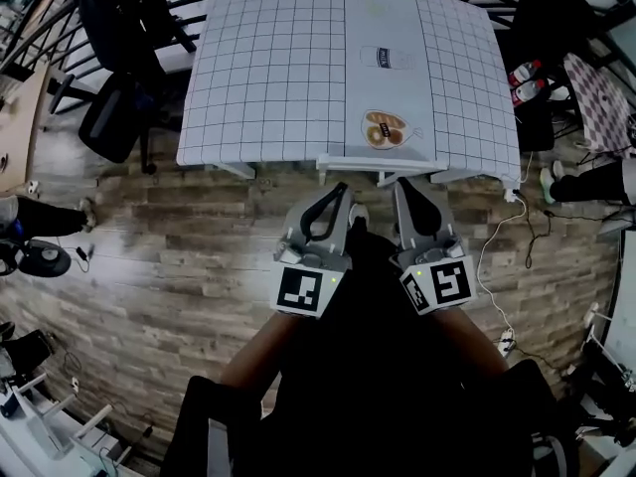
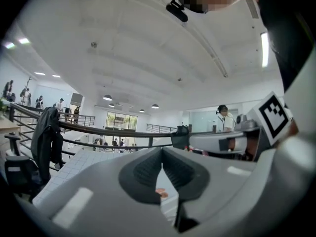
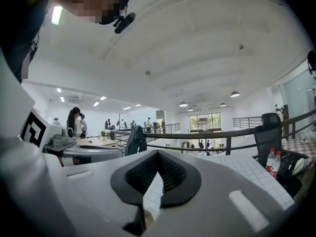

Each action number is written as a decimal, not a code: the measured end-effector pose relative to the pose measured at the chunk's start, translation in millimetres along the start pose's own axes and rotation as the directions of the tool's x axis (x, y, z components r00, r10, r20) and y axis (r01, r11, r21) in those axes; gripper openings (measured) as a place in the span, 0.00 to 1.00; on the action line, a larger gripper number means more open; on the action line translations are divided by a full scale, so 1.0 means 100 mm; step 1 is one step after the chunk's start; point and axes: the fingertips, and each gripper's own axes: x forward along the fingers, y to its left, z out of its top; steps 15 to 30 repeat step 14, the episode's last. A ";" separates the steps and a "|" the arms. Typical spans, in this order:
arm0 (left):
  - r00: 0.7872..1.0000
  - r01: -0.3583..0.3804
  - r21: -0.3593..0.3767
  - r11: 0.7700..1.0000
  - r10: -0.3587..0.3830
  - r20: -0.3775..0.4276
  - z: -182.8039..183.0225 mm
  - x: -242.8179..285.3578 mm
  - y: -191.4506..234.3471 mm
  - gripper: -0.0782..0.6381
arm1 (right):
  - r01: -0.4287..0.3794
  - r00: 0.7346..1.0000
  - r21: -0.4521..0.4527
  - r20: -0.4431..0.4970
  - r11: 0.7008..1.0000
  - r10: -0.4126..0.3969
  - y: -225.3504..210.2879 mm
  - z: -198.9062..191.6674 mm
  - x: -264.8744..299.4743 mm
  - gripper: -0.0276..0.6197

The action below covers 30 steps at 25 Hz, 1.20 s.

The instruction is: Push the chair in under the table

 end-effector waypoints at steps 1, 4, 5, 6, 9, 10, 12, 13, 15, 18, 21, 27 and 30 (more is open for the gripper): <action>1.000 -0.005 0.007 1.000 0.005 0.003 0.05 -0.07 0.03 0.12 | 0.001 1.000 -0.001 0.003 1.000 -0.001 0.07 0.04 0.00 0.04; 1.000 -0.019 0.027 0.999 0.019 0.010 0.20 -0.23 0.12 0.12 | 0.004 1.000 -0.004 0.020 1.000 -0.004 0.27 0.16 0.02 0.04; 1.000 -0.026 0.036 0.999 0.025 0.016 0.19 -0.25 0.13 0.12 | 0.002 1.000 -0.005 0.031 1.000 -0.002 0.30 0.14 0.03 0.04; 0.999 -0.033 0.045 0.998 0.032 0.023 0.17 -0.27 0.12 0.12 | 0.000 0.999 -0.007 0.041 1.000 0.000 0.32 0.11 0.02 0.04; 0.998 -0.046 0.066 0.997 0.043 0.038 0.12 -0.38 0.02 0.12 | 0.006 0.998 -0.014 0.056 1.000 -0.006 0.37 0.05 -0.12 0.04; 0.998 -0.047 0.073 0.996 0.044 0.043 0.11 -0.38 -0.01 0.12 | 0.014 0.998 -0.018 0.061 1.000 -0.013 0.35 0.03 -0.14 0.04; 0.997 -0.054 0.085 0.995 0.049 0.054 0.08 -0.30 -0.01 0.12 | 0.029 0.997 -0.025 0.068 0.999 -0.027 0.25 0.02 -0.10 0.04; 0.997 -0.060 0.089 0.994 0.055 0.060 0.07 -0.24 0.00 0.12 | 0.035 0.997 -0.027 0.071 0.999 -0.033 0.19 0.01 -0.06 0.04; 0.996 -0.068 0.092 0.993 0.062 0.065 0.06 -0.18 0.02 0.12 | 0.040 0.997 -0.029 0.073 0.999 -0.038 0.12 0.01 -0.01 0.04; 0.996 -0.068 0.092 0.993 0.062 0.065 0.06 -0.18 0.02 0.12 | 0.040 0.997 -0.029 0.073 0.999 -0.038 0.12 0.01 -0.01 0.04; 0.996 -0.068 0.092 0.993 0.062 0.065 0.06 -0.18 0.02 0.12 | 0.040 0.997 -0.029 0.073 0.999 -0.038 0.12 0.01 -0.01 0.04; 0.996 -0.068 0.092 0.993 0.062 0.065 0.06 -0.18 0.02 0.12 | 0.040 0.997 -0.029 0.073 0.999 -0.038 0.12 0.01 -0.01 0.04; 0.996 -0.068 0.092 0.993 0.062 0.065 0.06 -0.18 0.02 0.12 | 0.040 0.997 -0.029 0.073 0.999 -0.038 0.12 0.01 -0.01 0.04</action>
